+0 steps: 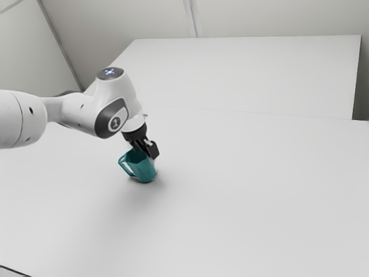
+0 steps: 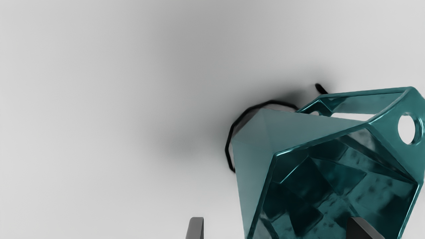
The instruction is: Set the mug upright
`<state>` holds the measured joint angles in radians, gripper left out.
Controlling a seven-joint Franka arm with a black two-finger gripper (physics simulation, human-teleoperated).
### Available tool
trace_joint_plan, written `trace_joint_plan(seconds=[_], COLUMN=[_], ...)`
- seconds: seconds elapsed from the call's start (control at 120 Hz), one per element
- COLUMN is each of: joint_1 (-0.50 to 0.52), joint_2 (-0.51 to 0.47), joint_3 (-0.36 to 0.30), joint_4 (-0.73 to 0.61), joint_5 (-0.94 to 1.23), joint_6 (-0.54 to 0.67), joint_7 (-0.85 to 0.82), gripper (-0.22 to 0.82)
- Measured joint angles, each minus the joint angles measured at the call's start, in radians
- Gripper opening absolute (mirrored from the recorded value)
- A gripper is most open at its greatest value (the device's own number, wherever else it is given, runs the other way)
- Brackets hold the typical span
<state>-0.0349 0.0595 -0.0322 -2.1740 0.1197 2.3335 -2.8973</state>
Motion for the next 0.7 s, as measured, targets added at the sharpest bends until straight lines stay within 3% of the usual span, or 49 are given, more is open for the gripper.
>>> trace_joint_plan(seconds=[0.292,0.7], joint_1=[-0.021,-0.017], joint_2=[-0.099,-0.093], joint_3=[0.001,0.003], joint_4=[0.03,0.337], joint_5=[-0.005,-0.006], joint_6=[-0.095,-0.394], joint_7=[0.0,0.0], gripper=[0.56,0.6])
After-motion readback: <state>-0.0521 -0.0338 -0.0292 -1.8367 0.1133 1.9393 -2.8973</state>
